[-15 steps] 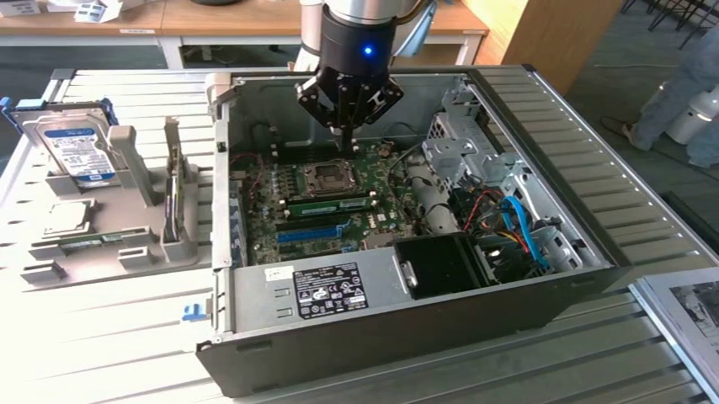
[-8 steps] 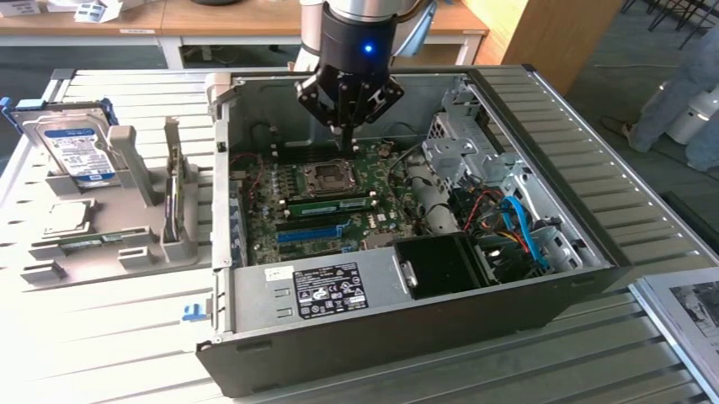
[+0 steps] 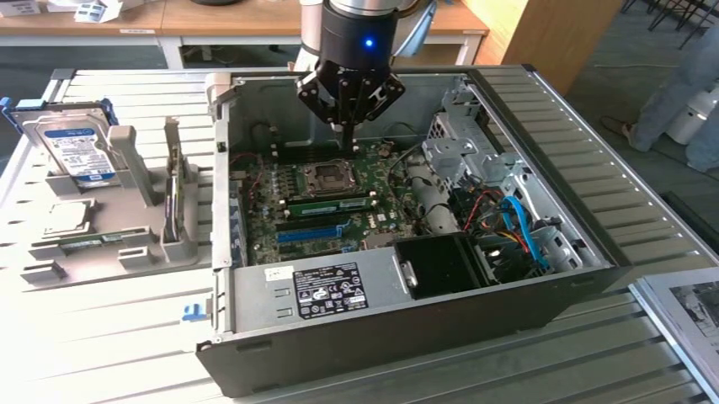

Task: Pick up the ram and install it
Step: 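Press down the ram until it locks into place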

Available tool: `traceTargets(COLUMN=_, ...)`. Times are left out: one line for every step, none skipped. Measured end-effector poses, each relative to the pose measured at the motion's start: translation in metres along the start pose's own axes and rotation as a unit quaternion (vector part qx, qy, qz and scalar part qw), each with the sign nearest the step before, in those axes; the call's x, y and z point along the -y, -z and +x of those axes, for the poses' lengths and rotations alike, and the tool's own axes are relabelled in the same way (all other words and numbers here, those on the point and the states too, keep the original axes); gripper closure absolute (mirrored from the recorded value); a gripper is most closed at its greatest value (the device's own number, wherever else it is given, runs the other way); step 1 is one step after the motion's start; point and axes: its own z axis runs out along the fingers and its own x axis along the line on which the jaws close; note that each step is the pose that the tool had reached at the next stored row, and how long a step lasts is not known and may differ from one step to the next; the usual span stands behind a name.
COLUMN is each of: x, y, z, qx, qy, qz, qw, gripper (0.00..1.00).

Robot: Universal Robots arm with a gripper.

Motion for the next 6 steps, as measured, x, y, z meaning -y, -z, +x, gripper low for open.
traceTargets(x=0.0000, y=0.0000, z=0.0000, qx=0.0000, qy=0.000, qz=0.0000, qw=1.0000, gripper=0.90)
traceTargets(x=0.0000, y=0.0000, z=0.0000, qx=0.0000, qy=0.000, qz=0.0001, qw=1.0000, gripper=0.90)
traceTargets(x=0.0000, y=0.0001, z=0.0000, qx=0.0000, qy=0.000, qz=0.0002, qw=1.0000, gripper=0.90)
traceTargets(x=0.0000, y=0.0001, z=0.0000, qx=-0.0001, qy=0.000, qz=0.0002, qw=1.0000, gripper=0.90)
traceTargets(x=0.0000, y=0.0001, z=0.0000, qx=0.0000, qy=0.000, qz=0.0002, qw=1.0000, gripper=0.90)
traceTargets(x=0.0000, y=0.0001, z=0.0000, qx=0.0000, qy=0.000, qz=0.0002, qw=1.0000, gripper=0.90)
